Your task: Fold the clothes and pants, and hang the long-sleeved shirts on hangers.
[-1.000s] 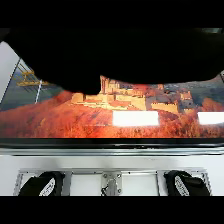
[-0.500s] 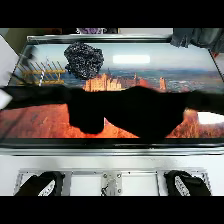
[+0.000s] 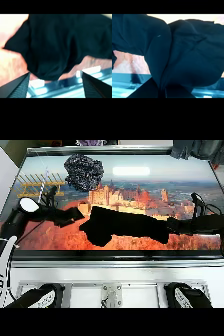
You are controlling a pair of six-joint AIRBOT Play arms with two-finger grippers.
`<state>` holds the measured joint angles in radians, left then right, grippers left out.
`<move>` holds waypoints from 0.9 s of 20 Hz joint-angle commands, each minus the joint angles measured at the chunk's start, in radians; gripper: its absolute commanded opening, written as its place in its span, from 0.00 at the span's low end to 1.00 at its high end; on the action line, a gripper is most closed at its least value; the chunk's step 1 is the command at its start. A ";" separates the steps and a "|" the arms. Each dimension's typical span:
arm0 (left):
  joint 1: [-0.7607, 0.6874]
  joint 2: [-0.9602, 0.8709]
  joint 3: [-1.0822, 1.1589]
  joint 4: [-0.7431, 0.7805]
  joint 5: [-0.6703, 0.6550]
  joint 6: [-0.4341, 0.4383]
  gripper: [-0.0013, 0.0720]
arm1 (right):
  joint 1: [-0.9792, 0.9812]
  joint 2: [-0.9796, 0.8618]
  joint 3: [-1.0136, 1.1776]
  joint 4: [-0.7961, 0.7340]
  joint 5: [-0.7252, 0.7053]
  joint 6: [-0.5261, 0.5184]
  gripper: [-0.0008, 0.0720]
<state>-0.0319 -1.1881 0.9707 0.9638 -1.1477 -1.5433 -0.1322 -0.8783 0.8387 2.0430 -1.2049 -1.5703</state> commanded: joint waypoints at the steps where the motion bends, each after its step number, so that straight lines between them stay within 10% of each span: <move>1: -0.030 0.033 -0.163 -0.023 0.026 0.053 0.96 | 0.001 -0.006 -0.008 -0.001 0.008 -0.004 0.05; 18: -0.251 -0.151 -0.307 -0.127 0.338 0.047 0.96 | 0.001 -0.006 -0.008 0.002 0.009 -0.003 0.05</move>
<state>-0.2386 -1.2583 0.6163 0.8688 -0.8314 -1.4948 -0.1318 -0.8841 0.8310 2.0445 -1.1965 -1.5738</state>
